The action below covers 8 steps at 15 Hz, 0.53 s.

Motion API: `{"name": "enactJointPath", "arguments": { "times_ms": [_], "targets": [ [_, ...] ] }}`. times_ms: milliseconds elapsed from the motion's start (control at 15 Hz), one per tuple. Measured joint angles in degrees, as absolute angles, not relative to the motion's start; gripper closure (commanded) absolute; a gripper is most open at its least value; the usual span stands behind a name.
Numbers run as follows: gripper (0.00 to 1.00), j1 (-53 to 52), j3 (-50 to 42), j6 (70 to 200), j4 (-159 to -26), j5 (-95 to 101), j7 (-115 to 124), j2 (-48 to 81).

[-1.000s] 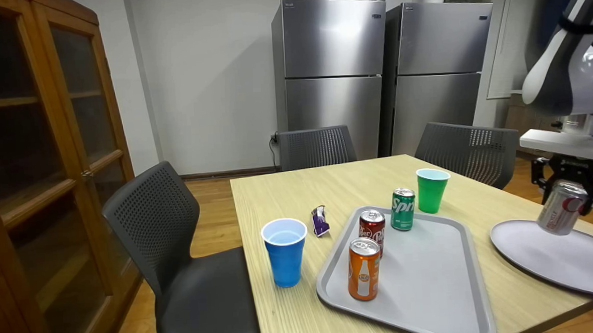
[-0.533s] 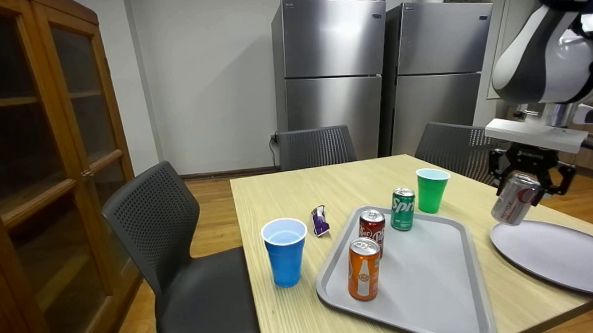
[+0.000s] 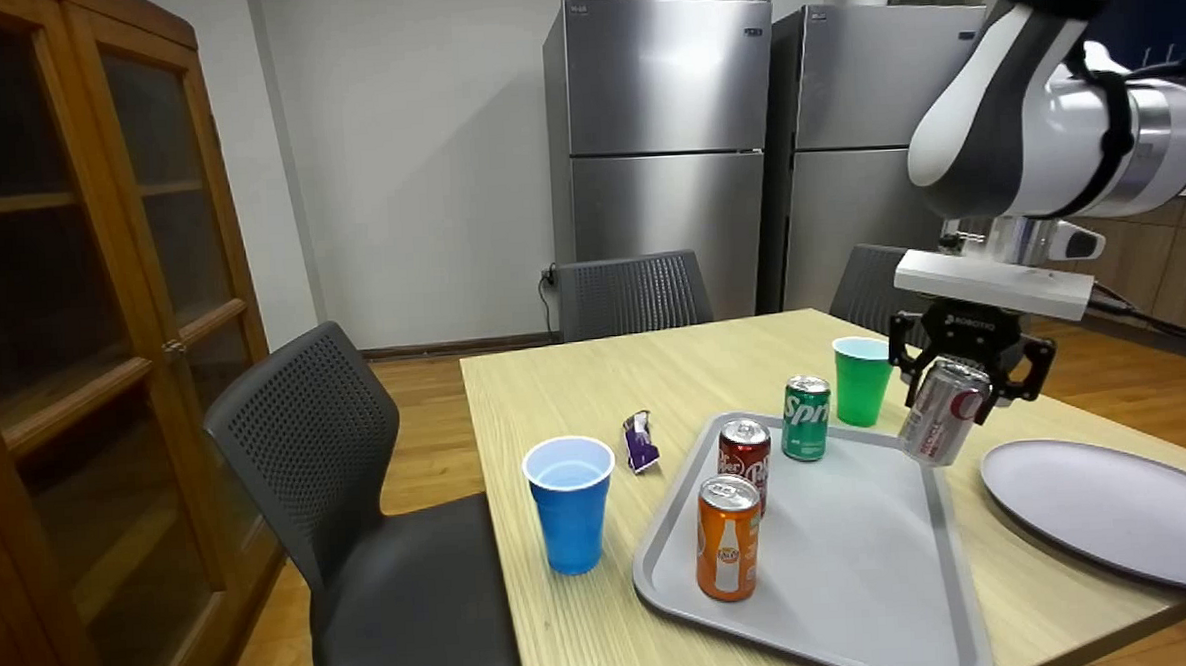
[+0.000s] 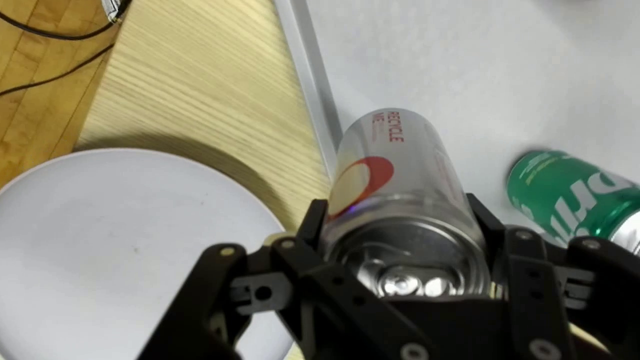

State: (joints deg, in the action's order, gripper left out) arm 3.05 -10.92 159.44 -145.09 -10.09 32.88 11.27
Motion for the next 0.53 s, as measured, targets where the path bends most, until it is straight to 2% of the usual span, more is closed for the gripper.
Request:
{"name": "enactJointPath", "arguments": {
  "times_ms": [533],
  "targets": [
    [0.59, -1.42, -7.99, 168.95, -148.43, -9.87, 31.36, 13.10]
  ]
}}
